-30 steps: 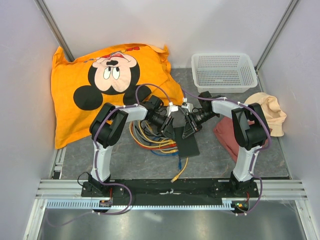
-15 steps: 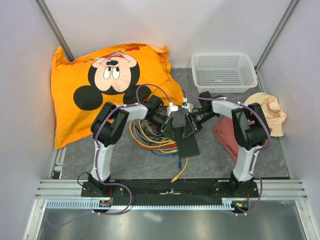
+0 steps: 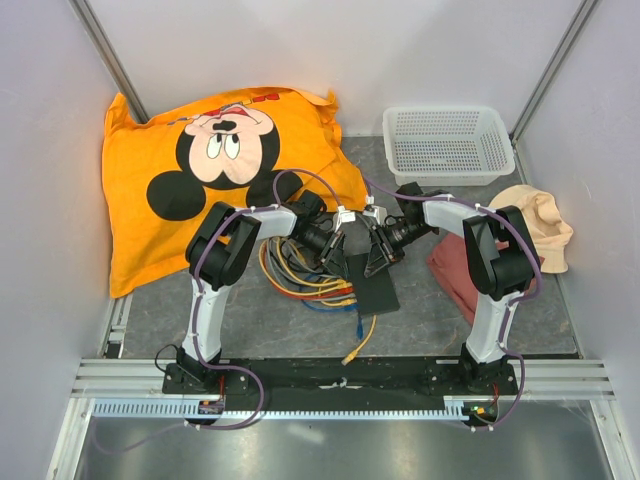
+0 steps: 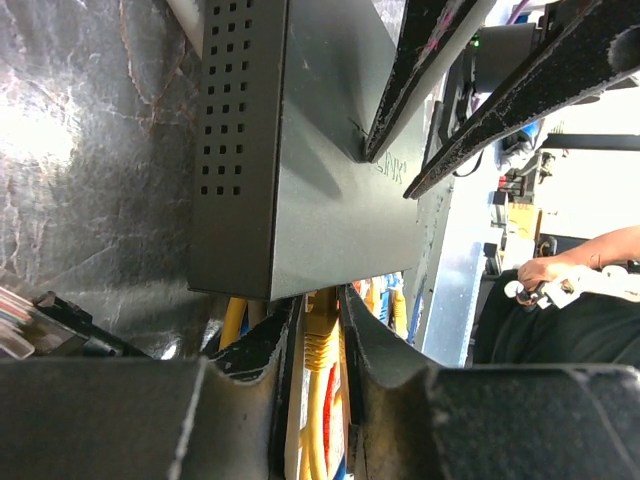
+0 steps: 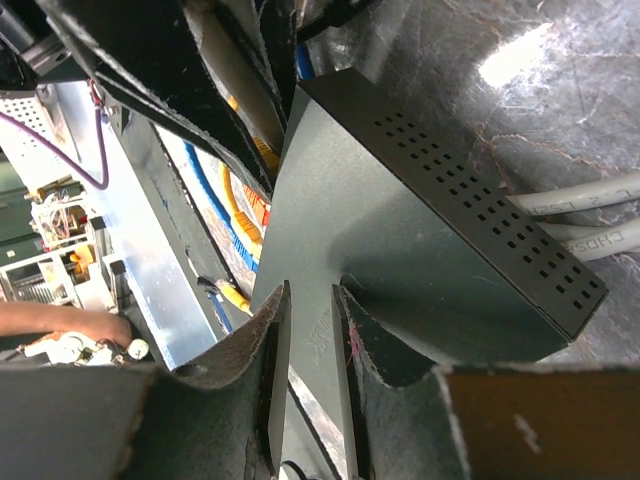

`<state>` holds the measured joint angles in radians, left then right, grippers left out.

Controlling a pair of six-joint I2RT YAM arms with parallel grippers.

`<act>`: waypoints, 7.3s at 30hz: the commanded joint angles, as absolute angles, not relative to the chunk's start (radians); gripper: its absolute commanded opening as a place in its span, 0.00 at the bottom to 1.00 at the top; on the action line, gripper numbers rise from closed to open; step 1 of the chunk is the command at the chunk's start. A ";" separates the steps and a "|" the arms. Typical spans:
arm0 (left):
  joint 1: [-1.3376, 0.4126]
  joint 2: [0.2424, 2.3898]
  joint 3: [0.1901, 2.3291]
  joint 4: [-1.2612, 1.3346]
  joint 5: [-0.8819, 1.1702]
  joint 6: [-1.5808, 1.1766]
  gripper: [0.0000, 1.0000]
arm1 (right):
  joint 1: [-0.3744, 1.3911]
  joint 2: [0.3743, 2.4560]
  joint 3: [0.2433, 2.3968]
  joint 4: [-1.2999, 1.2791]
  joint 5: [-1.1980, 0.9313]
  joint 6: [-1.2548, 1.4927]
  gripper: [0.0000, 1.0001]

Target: Pull the plug from the switch port

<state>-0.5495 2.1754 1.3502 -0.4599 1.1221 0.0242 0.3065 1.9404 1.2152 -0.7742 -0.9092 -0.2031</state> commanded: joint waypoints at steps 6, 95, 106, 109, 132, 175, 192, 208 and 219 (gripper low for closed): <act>-0.554 2.180 1.367 -0.486 1.043 0.106 0.02 | 0.342 1.988 1.187 -0.675 -0.661 -0.201 0.33; -0.183 1.885 1.701 -1.213 0.709 0.791 0.02 | 0.408 2.106 1.252 -0.698 -0.411 -0.143 0.00; -0.063 1.787 1.498 -1.172 0.715 0.813 0.02 | 0.414 2.105 1.247 -0.698 -0.413 -0.143 0.00; -0.061 1.737 1.386 -1.106 0.723 0.799 0.02 | 0.417 2.111 1.252 -0.701 -0.414 -0.141 0.00; -0.008 1.502 1.169 -0.946 0.748 0.737 0.67 | 0.426 2.114 1.278 -0.729 -0.390 -0.158 0.00; -0.565 1.908 1.153 -0.199 0.847 -0.078 0.53 | 0.390 2.134 1.270 -0.805 -0.492 -0.170 0.00; -0.603 1.963 1.126 -0.209 0.882 -0.020 0.43 | 0.385 2.138 1.270 -0.821 -0.486 -0.172 0.00; -0.644 2.002 1.178 -0.331 1.044 0.109 0.43 | 0.385 2.155 1.279 -0.821 -0.492 -0.172 0.00; -0.640 2.048 1.216 -0.368 1.048 0.112 0.42 | 0.384 2.145 1.273 -0.816 -0.500 -0.175 0.00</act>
<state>-0.6277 2.0205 1.1862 -0.3183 0.9783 0.0776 0.3820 2.0743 1.3041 -1.0721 -0.8028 -0.0788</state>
